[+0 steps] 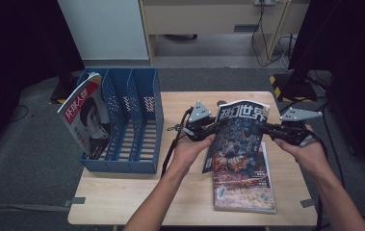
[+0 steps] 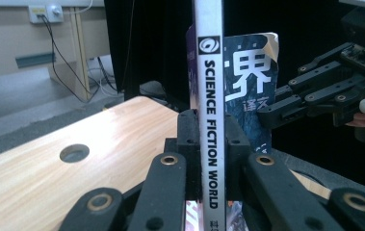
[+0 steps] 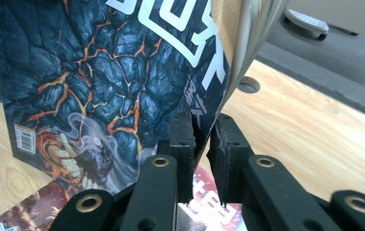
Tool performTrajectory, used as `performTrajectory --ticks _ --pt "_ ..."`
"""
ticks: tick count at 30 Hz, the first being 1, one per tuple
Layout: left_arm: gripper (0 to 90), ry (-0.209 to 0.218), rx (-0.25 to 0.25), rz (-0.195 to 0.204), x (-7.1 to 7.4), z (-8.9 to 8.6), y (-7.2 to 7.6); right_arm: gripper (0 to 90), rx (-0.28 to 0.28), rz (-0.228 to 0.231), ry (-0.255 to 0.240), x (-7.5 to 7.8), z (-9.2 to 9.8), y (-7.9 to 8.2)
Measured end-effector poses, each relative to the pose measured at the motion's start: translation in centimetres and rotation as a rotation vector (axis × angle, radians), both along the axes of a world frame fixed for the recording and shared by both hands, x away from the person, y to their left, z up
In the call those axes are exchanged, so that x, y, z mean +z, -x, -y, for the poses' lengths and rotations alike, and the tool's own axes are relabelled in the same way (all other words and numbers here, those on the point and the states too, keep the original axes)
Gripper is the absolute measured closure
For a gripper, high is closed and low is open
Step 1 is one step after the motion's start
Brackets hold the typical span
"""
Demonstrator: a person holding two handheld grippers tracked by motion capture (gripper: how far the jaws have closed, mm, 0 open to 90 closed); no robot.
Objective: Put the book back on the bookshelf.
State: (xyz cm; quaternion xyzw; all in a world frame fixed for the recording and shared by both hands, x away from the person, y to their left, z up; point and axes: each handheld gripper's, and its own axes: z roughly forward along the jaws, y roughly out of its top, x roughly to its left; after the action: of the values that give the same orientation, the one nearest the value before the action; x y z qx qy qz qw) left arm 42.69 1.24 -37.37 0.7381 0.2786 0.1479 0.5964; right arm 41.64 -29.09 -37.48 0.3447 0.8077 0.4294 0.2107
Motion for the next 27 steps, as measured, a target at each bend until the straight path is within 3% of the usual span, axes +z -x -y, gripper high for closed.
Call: performTrajectory --ticks 10,27 --pt "82.3 -0.005 0.008 0.056 0.1 0.4 -0.4 81.9 -0.006 0.050 0.095 2.1 -0.2 -0.3" --pt "81.8 0.034 0.002 0.071 -0.8 -0.8 0.7 82.9 0.041 0.065 0.098 2.3 -0.2 1.2"
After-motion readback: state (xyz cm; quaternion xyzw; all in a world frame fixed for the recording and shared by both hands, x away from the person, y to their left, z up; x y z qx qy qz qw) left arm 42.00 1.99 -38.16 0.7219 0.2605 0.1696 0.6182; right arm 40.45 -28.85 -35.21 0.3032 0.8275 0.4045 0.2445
